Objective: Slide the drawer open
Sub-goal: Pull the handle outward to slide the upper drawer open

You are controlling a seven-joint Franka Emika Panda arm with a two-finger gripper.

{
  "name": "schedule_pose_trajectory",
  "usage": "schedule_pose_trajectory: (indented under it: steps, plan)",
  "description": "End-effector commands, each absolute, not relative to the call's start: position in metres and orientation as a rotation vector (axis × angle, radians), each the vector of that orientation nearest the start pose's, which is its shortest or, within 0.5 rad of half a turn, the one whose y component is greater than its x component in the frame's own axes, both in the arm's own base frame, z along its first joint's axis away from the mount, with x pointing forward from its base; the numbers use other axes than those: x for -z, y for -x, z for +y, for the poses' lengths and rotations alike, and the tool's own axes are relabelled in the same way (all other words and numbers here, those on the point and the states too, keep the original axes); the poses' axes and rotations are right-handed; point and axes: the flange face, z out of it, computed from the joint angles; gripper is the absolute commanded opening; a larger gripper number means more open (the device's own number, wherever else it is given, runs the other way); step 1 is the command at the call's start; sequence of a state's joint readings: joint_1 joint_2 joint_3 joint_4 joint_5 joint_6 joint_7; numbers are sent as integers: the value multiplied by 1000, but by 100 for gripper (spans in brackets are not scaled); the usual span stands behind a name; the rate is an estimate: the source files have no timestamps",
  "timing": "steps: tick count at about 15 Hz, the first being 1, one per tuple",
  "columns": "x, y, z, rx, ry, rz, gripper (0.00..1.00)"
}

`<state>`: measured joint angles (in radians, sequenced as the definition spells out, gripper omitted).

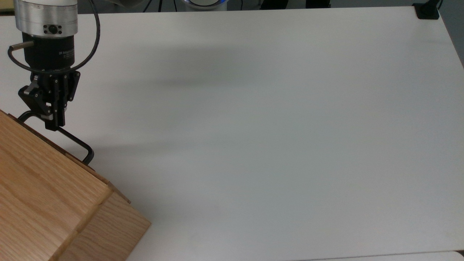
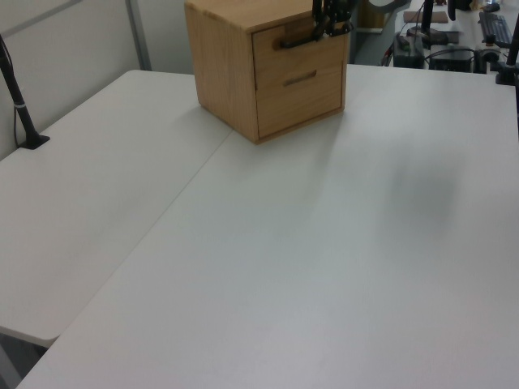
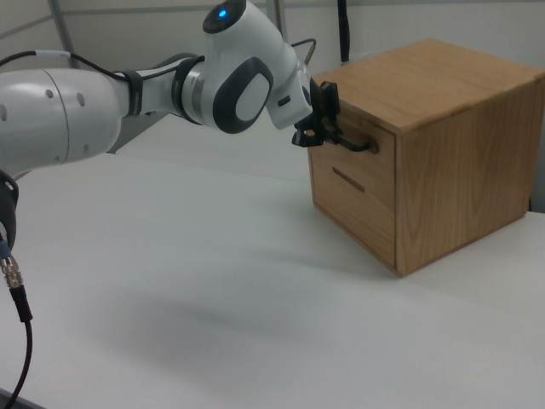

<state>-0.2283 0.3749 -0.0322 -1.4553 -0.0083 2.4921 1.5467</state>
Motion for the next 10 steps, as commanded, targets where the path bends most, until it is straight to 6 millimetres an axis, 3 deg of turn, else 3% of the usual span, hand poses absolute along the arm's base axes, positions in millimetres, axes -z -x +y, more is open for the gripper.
schedule_pose_trajectory:
  steps: [1,10]
  plan:
    - [-562,-686,-170,718,1753,2082,0]
    - [-565,-675,-154,624,1862,2089,0]
